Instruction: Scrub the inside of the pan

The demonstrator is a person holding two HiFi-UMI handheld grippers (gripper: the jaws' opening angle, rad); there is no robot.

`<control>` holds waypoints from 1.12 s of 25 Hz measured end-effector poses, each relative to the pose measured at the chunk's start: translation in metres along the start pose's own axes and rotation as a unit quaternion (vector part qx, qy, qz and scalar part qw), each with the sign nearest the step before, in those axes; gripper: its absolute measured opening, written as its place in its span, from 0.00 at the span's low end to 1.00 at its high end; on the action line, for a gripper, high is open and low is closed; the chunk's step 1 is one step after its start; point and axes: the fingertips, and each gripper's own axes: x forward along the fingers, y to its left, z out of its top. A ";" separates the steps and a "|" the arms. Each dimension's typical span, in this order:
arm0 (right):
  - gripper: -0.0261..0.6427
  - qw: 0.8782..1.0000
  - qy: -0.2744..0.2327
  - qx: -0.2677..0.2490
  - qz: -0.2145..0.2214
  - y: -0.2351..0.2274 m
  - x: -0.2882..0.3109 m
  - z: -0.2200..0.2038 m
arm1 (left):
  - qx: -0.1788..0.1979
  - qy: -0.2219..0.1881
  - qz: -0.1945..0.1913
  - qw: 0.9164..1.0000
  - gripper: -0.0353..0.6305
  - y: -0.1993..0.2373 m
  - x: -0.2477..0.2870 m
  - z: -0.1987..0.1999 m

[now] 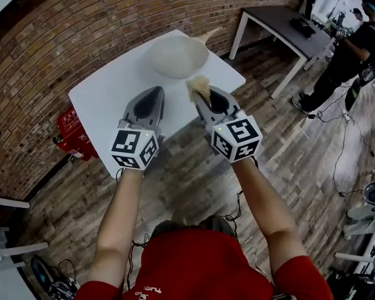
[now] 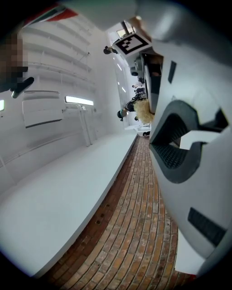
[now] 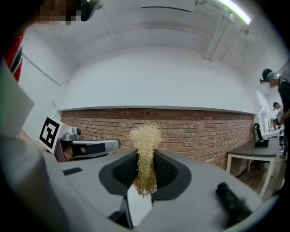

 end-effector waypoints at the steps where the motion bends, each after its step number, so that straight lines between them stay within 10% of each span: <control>1: 0.17 1.000 0.002 0.002 -0.002 -0.003 0.006 -0.001 | -0.002 0.000 0.000 1.000 0.07 0.006 0.005 -0.001; 28: 0.17 0.998 0.034 -0.023 0.042 -0.145 0.139 -0.027 | 0.004 0.030 0.066 0.997 0.07 0.083 0.164 -0.051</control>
